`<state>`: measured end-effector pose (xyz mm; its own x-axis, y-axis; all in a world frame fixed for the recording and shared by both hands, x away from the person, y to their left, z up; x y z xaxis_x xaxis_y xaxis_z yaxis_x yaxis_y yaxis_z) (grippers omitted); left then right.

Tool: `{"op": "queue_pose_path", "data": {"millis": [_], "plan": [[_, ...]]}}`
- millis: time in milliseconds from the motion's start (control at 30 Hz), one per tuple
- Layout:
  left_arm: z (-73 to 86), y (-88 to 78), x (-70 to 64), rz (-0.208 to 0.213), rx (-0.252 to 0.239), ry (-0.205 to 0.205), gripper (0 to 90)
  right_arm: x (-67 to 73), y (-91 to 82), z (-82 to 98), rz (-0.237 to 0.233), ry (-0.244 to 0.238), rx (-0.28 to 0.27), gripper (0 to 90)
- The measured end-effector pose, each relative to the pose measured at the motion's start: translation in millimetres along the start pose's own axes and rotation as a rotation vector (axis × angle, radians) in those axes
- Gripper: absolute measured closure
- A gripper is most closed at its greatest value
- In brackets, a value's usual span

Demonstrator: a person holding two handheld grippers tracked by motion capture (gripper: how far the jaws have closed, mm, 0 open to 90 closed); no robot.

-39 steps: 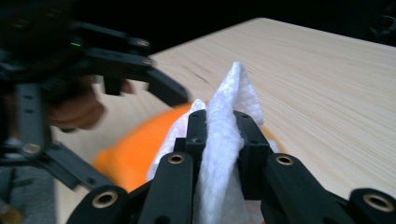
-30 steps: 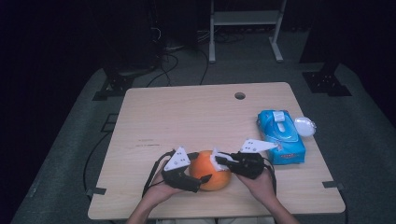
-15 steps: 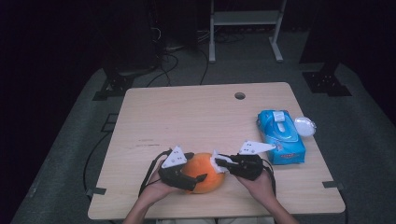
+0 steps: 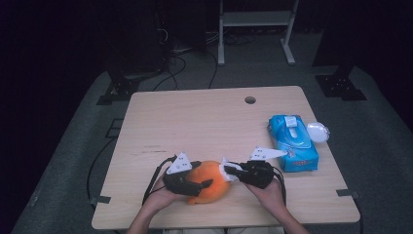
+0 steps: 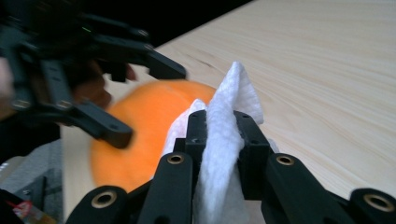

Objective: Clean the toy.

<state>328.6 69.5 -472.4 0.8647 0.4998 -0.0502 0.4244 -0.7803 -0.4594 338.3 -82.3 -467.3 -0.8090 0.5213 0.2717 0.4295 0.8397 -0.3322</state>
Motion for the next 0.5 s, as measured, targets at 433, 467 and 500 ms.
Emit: {"op": "queue_pose_path", "data": {"millis": [433, 467, 500], "plan": [[3.0, -2.5, 1.6, 0.02, -0.01, -0.021, 24.3, -21.2, 3.3, 15.2, 0.021, 0.097, 0.033, 76.9], [3.3, -2.4, 0.9, 0.024, -0.008, -0.015, 24.3, -17.8, 3.1, 11.0, 0.014, 0.089, 0.019, 76.9], [3.4, -2.3, 0.3, 0.026, -0.008, -0.014, 24.3, -13.6, 2.2, 6.2, -0.002, 0.085, 0.003, 76.9]]}}
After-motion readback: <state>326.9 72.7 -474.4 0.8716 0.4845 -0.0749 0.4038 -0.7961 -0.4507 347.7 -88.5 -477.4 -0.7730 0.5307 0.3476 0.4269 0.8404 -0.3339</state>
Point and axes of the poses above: each handheld gripper's, and its own axes: y roughly forward along the jaws, z roughly out of its underside, x roughly to its left, the point moved 8 cm from there along y, roughly forward along the jaws, and after that the axes turned 3 degrees about -x, right-handed, at the moved point
